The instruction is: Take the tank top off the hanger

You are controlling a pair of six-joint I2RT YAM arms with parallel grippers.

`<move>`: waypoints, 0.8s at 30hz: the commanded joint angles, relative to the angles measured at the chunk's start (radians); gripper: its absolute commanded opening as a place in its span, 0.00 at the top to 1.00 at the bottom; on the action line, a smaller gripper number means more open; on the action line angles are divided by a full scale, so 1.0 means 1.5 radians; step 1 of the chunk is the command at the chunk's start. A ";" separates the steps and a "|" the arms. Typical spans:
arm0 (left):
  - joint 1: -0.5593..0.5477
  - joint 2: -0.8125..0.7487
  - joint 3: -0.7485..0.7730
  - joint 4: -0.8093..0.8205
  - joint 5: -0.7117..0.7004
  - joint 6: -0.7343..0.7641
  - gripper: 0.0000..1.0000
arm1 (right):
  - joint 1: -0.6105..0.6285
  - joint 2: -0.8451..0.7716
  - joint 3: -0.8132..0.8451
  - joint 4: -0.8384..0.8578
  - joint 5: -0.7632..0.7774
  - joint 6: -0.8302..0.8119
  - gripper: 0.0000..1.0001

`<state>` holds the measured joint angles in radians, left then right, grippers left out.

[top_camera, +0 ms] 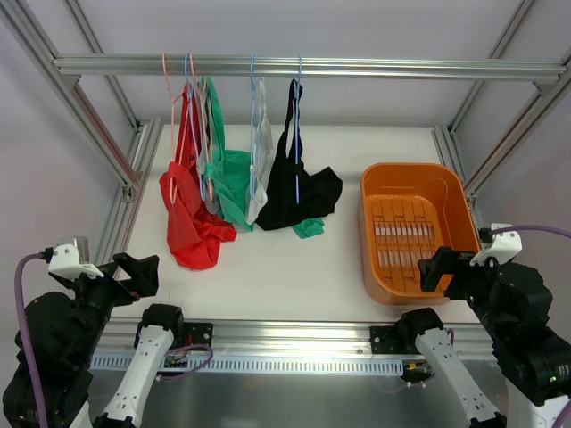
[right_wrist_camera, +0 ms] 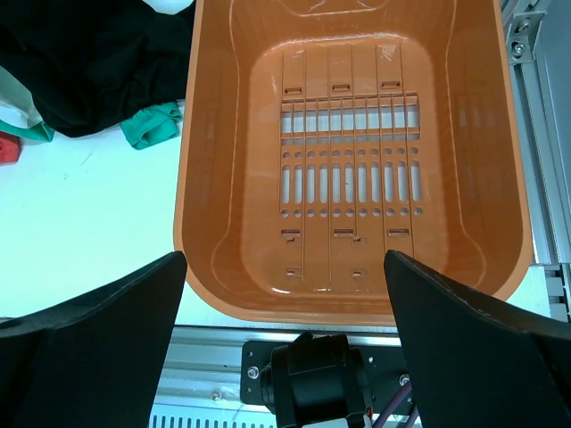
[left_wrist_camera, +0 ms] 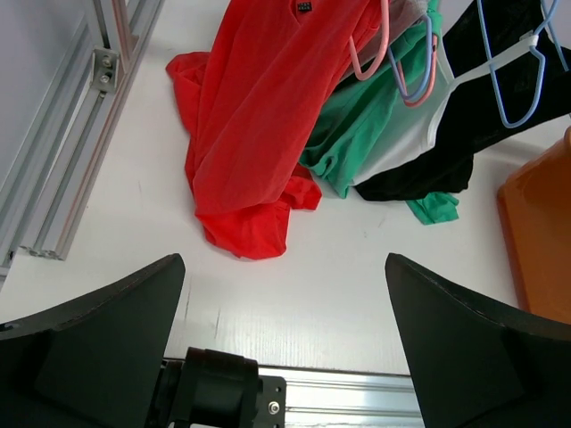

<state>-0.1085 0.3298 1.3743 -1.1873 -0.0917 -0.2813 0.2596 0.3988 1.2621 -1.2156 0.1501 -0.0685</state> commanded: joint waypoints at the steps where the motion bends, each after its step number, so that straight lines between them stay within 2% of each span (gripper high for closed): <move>1: -0.007 0.024 0.008 0.007 -0.009 -0.002 0.01 | 0.002 0.015 -0.003 0.031 0.000 0.005 0.01; 5: -0.007 0.064 0.050 0.007 0.023 0.003 0.01 | 0.002 0.027 -0.006 0.041 -0.016 0.014 0.00; 8: -0.007 0.116 0.115 0.011 0.092 -0.024 0.01 | 0.002 0.026 -0.022 0.065 -0.028 0.030 0.01; 11: 0.018 0.201 0.196 0.038 0.265 -0.048 0.01 | 0.002 0.027 -0.040 0.085 -0.054 0.035 0.00; 13: 0.102 0.273 0.259 0.052 0.409 -0.039 0.01 | 0.002 0.034 -0.047 0.094 -0.064 0.036 0.01; 15: 0.133 0.329 0.297 0.081 0.458 -0.066 0.01 | 0.003 0.043 -0.050 0.101 -0.078 0.037 0.00; 21: 0.154 0.442 0.439 0.103 0.453 -0.092 0.01 | 0.003 0.061 -0.074 0.137 -0.092 0.044 0.01; 22: 0.149 0.463 0.451 0.104 0.458 -0.087 0.01 | 0.002 0.070 -0.077 0.150 -0.093 0.056 0.01; 24: 0.103 0.523 0.484 0.103 0.396 -0.067 0.01 | 0.002 0.082 -0.086 0.160 -0.093 0.071 0.00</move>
<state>0.0975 1.0275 2.0357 -1.0737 0.5110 -0.3809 0.2596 0.4850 1.1465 -1.0557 0.0322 -0.0021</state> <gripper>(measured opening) 0.986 0.993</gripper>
